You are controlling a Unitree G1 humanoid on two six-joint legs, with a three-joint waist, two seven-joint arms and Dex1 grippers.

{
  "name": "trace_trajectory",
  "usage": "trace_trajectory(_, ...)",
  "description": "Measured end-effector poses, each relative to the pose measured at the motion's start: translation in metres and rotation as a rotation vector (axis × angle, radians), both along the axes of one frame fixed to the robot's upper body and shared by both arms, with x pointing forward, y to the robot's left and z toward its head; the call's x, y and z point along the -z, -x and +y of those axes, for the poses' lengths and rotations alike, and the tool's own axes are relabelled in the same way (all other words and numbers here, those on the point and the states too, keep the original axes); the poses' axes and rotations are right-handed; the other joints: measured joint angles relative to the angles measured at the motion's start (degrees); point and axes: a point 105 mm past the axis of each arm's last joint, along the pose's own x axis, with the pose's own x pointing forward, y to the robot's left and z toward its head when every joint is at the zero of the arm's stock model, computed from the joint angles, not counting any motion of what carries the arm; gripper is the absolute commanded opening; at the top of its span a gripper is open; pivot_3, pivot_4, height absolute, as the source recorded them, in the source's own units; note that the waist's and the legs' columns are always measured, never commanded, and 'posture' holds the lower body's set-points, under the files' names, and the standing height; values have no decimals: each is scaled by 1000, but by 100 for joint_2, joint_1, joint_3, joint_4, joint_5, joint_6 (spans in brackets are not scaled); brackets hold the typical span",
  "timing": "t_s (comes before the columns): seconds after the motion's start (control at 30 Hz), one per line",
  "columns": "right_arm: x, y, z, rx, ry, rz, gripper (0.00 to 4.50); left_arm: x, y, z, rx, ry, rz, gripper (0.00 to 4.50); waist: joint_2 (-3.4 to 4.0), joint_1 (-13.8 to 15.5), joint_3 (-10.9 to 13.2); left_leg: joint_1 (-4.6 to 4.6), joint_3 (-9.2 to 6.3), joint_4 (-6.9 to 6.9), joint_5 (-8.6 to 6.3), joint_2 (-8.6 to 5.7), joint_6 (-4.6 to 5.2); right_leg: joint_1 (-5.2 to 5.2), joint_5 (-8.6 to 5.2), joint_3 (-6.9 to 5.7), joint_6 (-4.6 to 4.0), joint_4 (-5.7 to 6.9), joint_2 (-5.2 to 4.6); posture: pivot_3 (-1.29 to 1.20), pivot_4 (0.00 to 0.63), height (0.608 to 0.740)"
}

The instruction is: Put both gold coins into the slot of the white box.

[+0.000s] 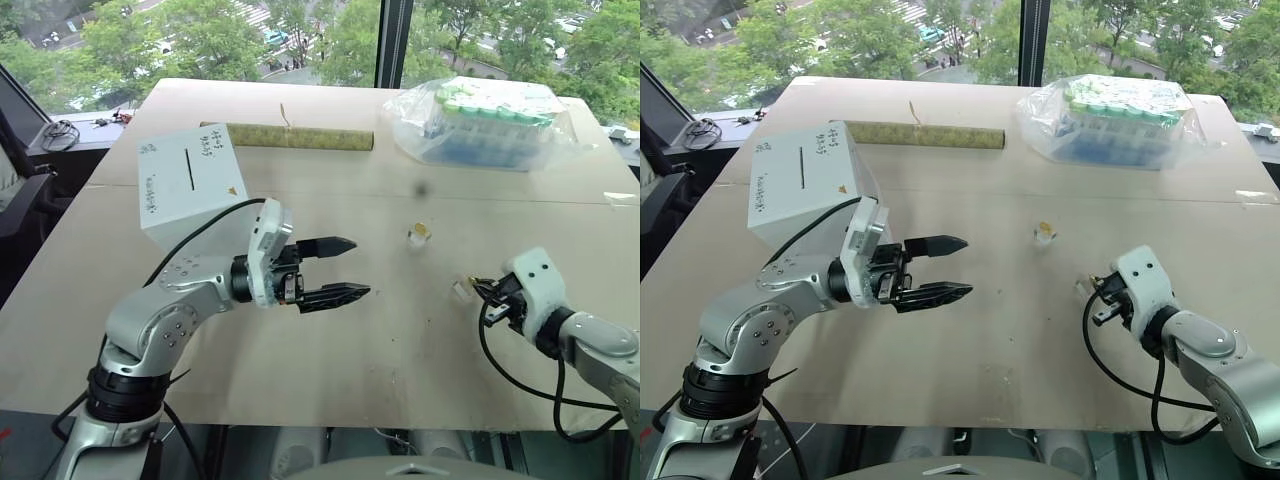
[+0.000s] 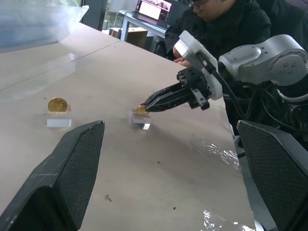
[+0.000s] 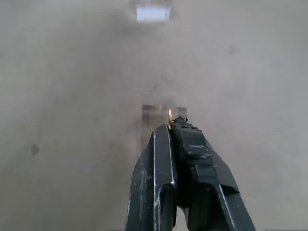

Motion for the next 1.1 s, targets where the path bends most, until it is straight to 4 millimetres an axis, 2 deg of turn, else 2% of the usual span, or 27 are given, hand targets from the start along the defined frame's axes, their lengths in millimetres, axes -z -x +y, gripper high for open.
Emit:
trace_trajectory(0.03, 1, 1, -3, -3, 29, 6, 65, 1, 1, -1, 5, 0, 0, 4500, 2, -1, 0, 0, 2, 0, 0, 0, 0, 0, 0, 2, 0, 0, 0, 0, 150, 740)
trace_trajectory(0.13, 1, -1, 0, 30, -56, -2, 65, 4, 1, -2, 2, 0, 2, 4500, -8, -2, -5, 1, -3, -1, 0, 6, 0, 0, 0, 0, 0, 1, 8, 0, 150, 740)
trace_trajectory(0.3, 0, 0, -3, 34, -56, 12, 65, 8, 2, -1, 5, -5, 4, 4500, -1, -1, -1, 1, 1, -1, 0, 2, 0, -1, 0, 7, -1, 3, 6, 0, 150, 740)
trace_trajectory(0.37, -5, -4, -1, 70, -175, -2, 65, 8, 2, -1, 4, -6, 1, 4500, -7, 0, -4, 1, -3, -1, 0, 4, 0, -1, 0, 3, -1, 3, 8, 0, 150, 740)
trace_trajectory(0.4, -6, -3, -2, 60, -160, -2, 65, 8, 2, -2, 5, -4, -2, 4500, 11, 2, 1, 1, 3, 0, 0, 1, 0, -2, 0, 11, -1, 5, 5, 0, 150, 740)
trace_trajectory(0.5, -2, 0, -12, 104, -179, 25, 65, 8, 2, -1, 4, -4, -8, 4500, -12, 12, -6, -2, -6, -1, 0, 0, 0, 0, 0, 8, -2, 4, 9, 0, 150, 740)
trace_trajectory(0.57, 3, 5, -17, 78, -83, 53, 65, 8, 2, 0, 6, -10, -17, 4500, 2, -2, -1, 2, 6, -1, 0, -4, 0, -1, 1, 21, -3, 4, 4, 0, 150, 740)
trace_trajectory(0.67, -4, 1, -15, 108, -177, 21, 65, 10, 4, 0, 10, -7, -17, 4500, -11, -16, -7, 3, 3, -1, 0, 2, 0, -2, 0, 22, -1, 5, 12, 0, 150, 740)
trace_trajectory(0.83, -21, 0, -4, 64, -298, -25, 65, 11, 4, -1, 8, 4, -10, 4500, -9, -6, -7, 4, -2, -1, 0, 3, 0, -1, 0, 17, -1, 10, 12, 0, 150, 740)
trace_trajectory(1.07, -70, 10, 36, -232, -411, -128, 65, 0, 3, -6, 49, 52, 29, 4500, -10, -2, -5, 2, -3, -1, 0, 2, 0, -1, 0, 17, -1, 10, 12, 0, 150, 740)
trace_trajectory(1.1, -77, 13, 43, -285, -419, -139, 19, -3, 3, -8, 60, 64, 36, 4249, -9, -3, -5, 3, -3, -1, 0, 2, 0, -1, 0, 17, -1, 10, 12, 0, 150, 740)
